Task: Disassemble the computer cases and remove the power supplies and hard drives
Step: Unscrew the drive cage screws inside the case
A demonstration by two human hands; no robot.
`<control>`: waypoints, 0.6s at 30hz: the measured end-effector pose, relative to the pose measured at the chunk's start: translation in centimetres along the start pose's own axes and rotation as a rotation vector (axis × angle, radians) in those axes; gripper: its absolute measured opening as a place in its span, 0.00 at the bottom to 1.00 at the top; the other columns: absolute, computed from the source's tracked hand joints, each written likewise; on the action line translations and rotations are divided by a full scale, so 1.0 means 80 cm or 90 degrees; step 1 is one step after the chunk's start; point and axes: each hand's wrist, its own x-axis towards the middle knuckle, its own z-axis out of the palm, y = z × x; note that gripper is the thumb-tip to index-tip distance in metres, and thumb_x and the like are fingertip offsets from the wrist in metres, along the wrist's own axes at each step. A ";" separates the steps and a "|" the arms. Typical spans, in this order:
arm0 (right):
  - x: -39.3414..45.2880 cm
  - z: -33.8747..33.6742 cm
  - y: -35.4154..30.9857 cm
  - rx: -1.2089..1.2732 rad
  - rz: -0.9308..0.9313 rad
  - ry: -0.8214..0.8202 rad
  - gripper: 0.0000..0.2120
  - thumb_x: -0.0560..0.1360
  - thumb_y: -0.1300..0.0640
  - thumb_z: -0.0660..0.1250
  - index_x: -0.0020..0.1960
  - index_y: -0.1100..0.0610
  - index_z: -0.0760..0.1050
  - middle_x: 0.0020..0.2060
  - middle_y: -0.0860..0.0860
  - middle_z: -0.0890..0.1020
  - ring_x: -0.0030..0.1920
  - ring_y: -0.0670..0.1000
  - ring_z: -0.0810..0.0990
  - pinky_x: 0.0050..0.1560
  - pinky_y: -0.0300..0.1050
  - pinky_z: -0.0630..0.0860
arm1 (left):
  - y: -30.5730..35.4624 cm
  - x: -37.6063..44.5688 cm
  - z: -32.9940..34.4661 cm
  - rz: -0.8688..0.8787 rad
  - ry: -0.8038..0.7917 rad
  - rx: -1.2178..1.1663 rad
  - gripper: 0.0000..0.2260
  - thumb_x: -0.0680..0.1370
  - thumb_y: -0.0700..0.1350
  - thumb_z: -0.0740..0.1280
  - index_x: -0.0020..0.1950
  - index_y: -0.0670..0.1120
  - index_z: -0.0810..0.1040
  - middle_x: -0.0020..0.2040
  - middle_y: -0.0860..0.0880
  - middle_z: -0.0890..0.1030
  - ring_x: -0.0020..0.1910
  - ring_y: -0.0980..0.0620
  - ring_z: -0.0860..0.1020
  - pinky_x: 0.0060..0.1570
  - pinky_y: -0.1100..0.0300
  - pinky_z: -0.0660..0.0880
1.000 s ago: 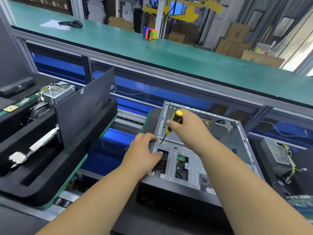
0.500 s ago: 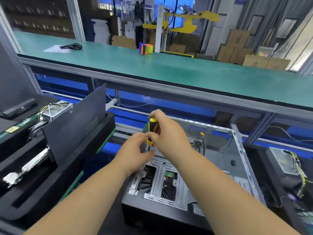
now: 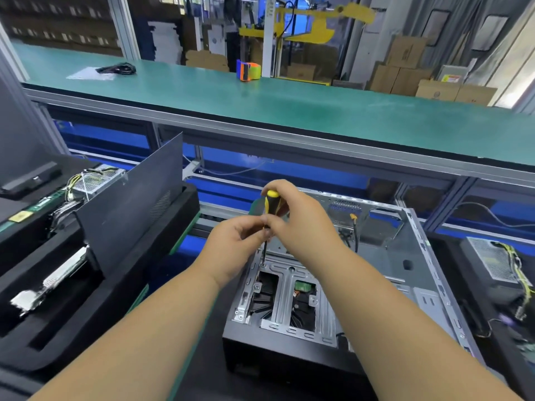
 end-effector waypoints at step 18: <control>-0.002 0.000 0.001 0.365 0.087 0.060 0.06 0.77 0.63 0.70 0.52 0.56 0.78 0.48 0.55 0.84 0.49 0.52 0.83 0.54 0.49 0.81 | -0.031 -0.015 0.009 0.010 -0.085 0.414 0.19 0.68 0.58 0.76 0.56 0.59 0.77 0.69 0.60 0.67 0.72 0.56 0.58 0.73 0.52 0.59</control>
